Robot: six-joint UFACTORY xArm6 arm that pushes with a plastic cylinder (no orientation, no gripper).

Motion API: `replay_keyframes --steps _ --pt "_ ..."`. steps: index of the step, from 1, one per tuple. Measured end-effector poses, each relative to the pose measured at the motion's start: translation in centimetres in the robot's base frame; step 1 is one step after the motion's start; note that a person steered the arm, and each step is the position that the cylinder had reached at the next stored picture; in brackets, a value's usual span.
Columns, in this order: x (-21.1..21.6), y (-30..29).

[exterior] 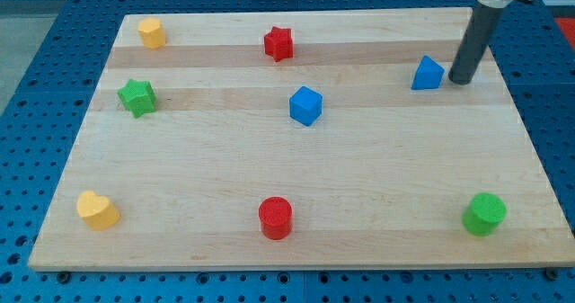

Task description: Point your arm at the green circle

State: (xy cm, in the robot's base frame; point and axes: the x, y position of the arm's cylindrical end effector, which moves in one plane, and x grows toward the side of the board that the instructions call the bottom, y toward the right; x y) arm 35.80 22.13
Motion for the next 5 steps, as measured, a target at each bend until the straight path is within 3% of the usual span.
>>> replay_keyframes --steps 3,4,5 --pt "0.0 -8.6" --pt "4.0 -8.1" --pt "12.9 -7.4"
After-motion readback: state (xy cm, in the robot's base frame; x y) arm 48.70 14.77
